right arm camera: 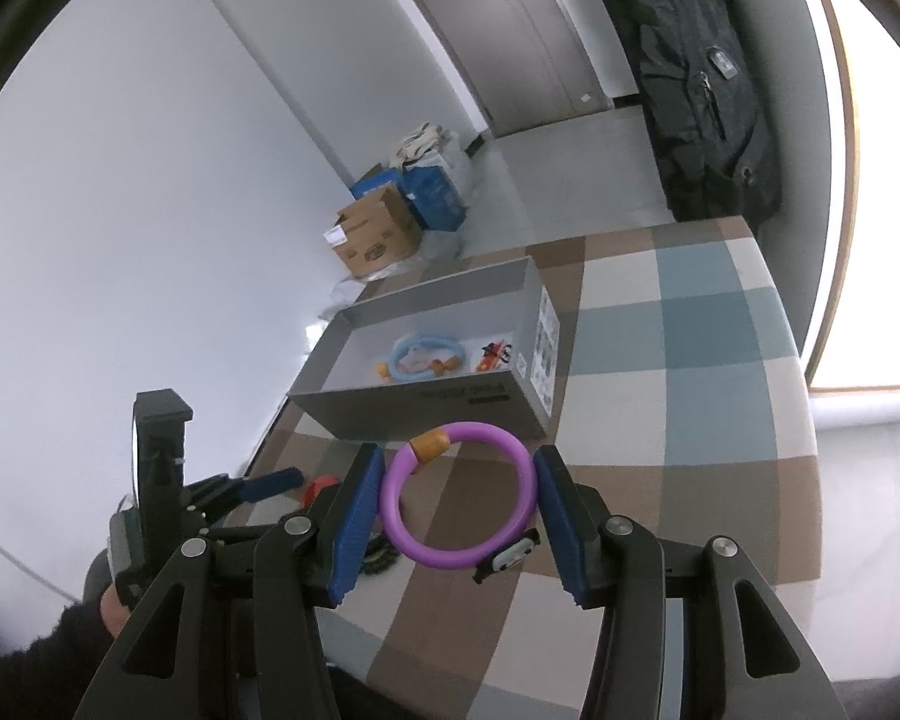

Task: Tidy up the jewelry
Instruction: 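Carry the badge and purple ring into the gray box and open both grippers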

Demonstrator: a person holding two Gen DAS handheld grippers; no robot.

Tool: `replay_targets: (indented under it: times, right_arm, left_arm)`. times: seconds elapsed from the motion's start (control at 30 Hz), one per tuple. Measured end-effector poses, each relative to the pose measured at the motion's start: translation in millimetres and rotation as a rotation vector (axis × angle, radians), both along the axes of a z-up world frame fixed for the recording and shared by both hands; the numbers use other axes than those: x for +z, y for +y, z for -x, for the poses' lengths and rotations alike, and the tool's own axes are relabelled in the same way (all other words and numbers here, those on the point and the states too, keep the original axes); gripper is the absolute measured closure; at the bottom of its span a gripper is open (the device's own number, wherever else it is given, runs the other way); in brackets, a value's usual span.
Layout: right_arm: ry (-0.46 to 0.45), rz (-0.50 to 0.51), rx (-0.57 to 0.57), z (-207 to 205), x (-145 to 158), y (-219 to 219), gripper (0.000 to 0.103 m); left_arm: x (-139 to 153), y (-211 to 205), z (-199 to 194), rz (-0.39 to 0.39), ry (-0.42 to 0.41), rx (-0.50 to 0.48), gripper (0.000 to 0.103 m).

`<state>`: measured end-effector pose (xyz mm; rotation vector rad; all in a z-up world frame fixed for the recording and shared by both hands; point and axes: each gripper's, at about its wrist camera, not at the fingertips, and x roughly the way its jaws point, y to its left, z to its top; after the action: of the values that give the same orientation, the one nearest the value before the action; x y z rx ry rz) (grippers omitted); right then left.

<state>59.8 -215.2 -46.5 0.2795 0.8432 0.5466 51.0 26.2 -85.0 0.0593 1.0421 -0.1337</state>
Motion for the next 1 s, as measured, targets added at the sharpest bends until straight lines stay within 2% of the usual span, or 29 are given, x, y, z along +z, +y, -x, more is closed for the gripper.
replay_targets:
  times: [0.03, 0.43, 0.5, 0.63, 0.8, 1.0]
  right_arm:
    - [0.000, -0.002, 0.001, 0, 0, 0, 0.052]
    - [-0.011, -0.019, 0.012, 0, 3, 1, 0.052]
    - [-0.019, -0.014, 0.018, -2, 8, 4, 0.052]
    - [-0.052, -0.012, 0.039, -5, 21, 10, 0.052]
    - [-0.081, -0.018, 0.074, -17, 39, 20, 0.052]
    - [-0.105, 0.003, 0.107, -44, 51, 29, 0.053]
  left_arm:
    - [1, -1, 0, 0.003, 0.000, -0.006, 0.065]
    - [13, -5, 4, 0.064, 0.027, 0.004, 0.065]
    - [23, -6, 5, 0.067, 0.006, 0.017, 0.065]
    - [55, -8, 7, 0.124, -0.079, 0.033, 0.065]
    - [90, -19, -3, 0.189, -0.172, 0.010, 0.065]
    - [103, -30, -23, 0.187, -0.228, -0.033, 0.065]
